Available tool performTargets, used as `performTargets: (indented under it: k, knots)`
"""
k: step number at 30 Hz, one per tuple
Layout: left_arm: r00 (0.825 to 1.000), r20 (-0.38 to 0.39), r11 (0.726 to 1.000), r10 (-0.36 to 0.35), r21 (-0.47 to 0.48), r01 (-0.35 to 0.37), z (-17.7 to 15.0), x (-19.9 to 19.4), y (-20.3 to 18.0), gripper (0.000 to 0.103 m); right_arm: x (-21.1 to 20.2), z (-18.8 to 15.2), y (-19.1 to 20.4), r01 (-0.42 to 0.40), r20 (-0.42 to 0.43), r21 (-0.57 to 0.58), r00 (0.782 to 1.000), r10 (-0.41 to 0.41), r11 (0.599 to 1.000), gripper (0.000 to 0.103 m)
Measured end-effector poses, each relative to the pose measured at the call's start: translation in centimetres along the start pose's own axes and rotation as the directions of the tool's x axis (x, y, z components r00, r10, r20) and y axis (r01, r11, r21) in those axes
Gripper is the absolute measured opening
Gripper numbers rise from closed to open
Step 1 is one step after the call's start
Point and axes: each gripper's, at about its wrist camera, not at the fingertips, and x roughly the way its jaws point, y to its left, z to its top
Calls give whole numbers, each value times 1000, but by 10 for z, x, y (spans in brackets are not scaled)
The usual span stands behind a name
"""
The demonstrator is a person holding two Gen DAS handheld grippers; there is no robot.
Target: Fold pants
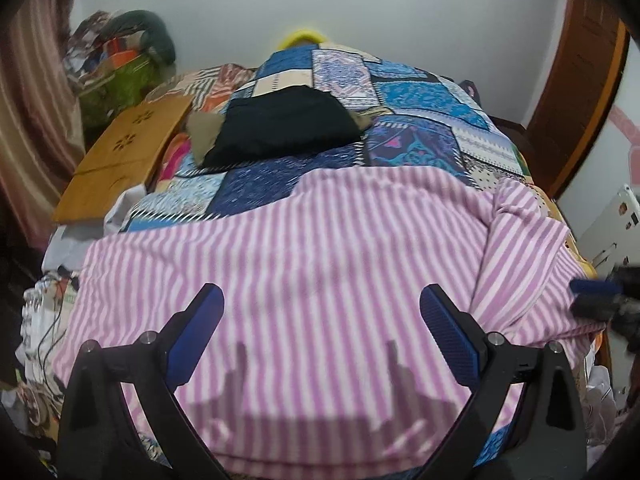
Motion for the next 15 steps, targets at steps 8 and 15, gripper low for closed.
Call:
performTargets:
  k: [8, 15]
  knots:
    - [997, -75, 998, -32, 58, 36, 10, 45, -33, 100, -2, -13, -77, 200, -112, -3, 974, -199, 980, 31]
    - [986, -158, 996, -61, 56, 71, 1, 83, -39, 100, 28, 4, -99, 176, -127, 0, 976, -174, 984, 31]
